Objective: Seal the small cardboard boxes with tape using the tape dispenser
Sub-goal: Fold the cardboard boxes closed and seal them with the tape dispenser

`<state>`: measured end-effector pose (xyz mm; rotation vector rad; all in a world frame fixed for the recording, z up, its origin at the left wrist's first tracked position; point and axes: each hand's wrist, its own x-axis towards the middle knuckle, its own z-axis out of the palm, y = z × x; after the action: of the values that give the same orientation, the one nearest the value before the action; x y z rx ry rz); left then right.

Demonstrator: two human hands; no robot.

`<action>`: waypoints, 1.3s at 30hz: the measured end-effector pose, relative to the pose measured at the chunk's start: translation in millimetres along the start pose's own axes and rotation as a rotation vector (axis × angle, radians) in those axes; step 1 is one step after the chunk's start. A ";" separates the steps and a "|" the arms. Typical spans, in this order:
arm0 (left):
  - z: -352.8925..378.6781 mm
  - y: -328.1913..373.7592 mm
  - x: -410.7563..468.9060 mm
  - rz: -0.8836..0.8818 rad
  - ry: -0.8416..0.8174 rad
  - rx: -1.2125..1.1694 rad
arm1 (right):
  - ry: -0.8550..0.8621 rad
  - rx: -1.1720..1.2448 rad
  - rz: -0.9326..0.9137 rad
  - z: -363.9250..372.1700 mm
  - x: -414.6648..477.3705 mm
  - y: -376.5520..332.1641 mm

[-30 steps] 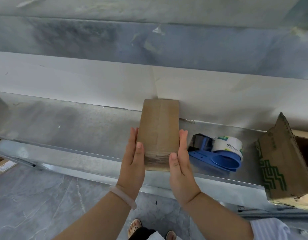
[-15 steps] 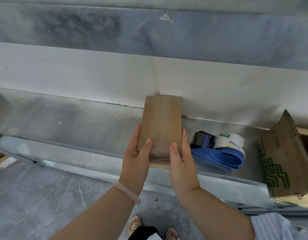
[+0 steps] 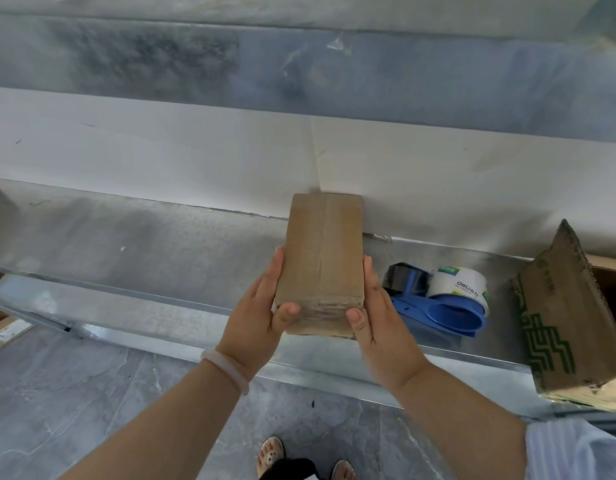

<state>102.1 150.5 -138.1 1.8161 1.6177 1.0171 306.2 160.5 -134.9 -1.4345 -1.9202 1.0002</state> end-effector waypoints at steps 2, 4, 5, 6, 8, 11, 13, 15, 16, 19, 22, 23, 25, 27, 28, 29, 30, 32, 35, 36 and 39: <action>-0.9 -2.2 1.3 0.026 -0.016 -0.039 | -0.006 0.023 -0.001 -1.7 -0.1 0.3; 0.5 0.4 -1.3 -0.013 -0.062 -0.220 | -0.035 0.083 0.010 -2.7 -1.5 -1.3; 0.9 4.0 -3.8 -0.064 -0.073 -0.338 | -0.055 0.115 0.021 -3.7 -3.2 -2.8; 0.3 10.5 -5.8 -0.142 -0.072 -0.463 | -0.070 0.158 0.034 -4.8 -4.9 -6.4; -0.5 26.1 -5.2 -0.285 -0.024 -0.634 | -0.061 0.295 0.082 -6.5 -5.5 -15.8; 9.8 46.1 -0.6 -0.378 0.091 -0.562 | 0.099 0.470 0.182 2.6 -1.4 -35.6; 19.8 51.6 -0.2 -0.410 0.158 -0.514 | 0.199 0.462 0.241 14.0 1.7 -41.3; 24.4 50.6 -1.3 -0.412 0.203 -0.560 | 0.230 0.414 0.251 21.8 0.9 -40.3; 23.6 48.5 -2.1 -0.410 0.212 -0.576 | 0.228 0.394 0.260 22.7 0.1 -39.8; 20.5 45.8 -3.5 -0.408 0.209 -0.626 | 0.248 0.446 0.280 18.8 -1.3 -40.5; 25.0 53.0 -13.1 -0.439 0.237 -0.668 | 0.239 0.590 0.309 15.1 -2.9 -47.9; 27.1 55.4 -20.6 -0.448 0.246 -0.687 | 0.247 0.628 0.324 14.2 -4.0 -48.3; 28.2 57.7 -37.0 -0.409 0.237 -0.743 | 0.318 0.627 0.345 8.2 -4.7 -46.7; 21.2 54.5 -46.5 -0.352 0.212 -0.696 | 0.348 0.593 0.358 -2.3 -2.7 -43.6; 14.0 50.2 -46.4 -0.333 0.229 -0.652 | 0.338 0.589 0.366 -8.1 -1.3 -43.3; 4.7 45.3 -43.1 -0.318 0.263 -0.594 | 0.321 0.589 0.378 -13.3 0.3 -42.3; -6.8 39.7 -37.2 -0.294 0.309 -0.511 | 0.296 0.583 0.387 -17.6 2.2 -41.5; -33.2 27.0 -18.7 -0.240 0.358 -0.300 | 0.213 0.536 0.383 -22.4 6.5 -42.7; -65.6 3.8 19.0 -0.234 0.238 0.038 | 0.149 0.458 0.353 -21.3 14.8 -47.8; -73.1 -1.2 29.6 -0.249 0.159 0.105 | 0.154 0.439 0.349 -20.2 18.7 -50.7; -82.8 -6.6 44.9 -0.334 -0.074 -0.006 | 0.233 0.293 0.329 -18.0 32.4 -55.6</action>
<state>32.9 186.5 -84.9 1.4928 1.7927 0.7935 279.8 187.0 -79.6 -1.6380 -1.3374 1.1487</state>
